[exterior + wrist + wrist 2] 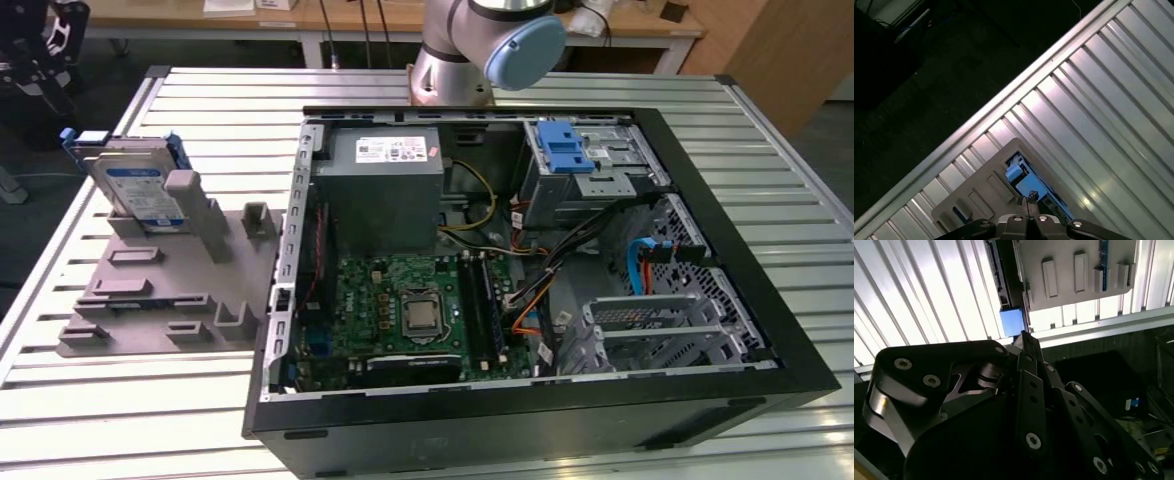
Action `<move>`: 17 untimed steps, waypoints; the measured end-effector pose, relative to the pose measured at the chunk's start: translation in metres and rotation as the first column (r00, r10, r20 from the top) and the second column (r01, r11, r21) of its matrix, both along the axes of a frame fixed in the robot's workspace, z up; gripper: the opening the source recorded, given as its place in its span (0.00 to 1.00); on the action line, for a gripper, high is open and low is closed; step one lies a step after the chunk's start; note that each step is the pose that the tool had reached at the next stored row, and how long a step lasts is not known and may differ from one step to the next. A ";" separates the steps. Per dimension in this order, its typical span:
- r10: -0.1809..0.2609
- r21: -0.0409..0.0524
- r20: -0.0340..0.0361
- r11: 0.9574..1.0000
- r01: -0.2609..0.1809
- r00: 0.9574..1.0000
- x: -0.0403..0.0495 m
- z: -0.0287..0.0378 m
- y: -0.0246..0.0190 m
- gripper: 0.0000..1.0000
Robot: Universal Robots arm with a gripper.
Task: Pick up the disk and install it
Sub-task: 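Pick up the disk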
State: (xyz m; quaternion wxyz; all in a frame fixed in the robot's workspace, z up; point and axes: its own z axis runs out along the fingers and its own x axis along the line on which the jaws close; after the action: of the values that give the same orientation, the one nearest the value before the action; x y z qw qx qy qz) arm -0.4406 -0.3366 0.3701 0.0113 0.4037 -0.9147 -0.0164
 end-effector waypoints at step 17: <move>0.247 0.000 0.000 0.969 -0.247 0.969 0.0000 0.0000 0.0000 0.11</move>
State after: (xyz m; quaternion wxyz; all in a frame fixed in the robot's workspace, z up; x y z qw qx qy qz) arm -0.4406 -0.3366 0.3701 0.0132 0.5142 -0.8574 -0.0148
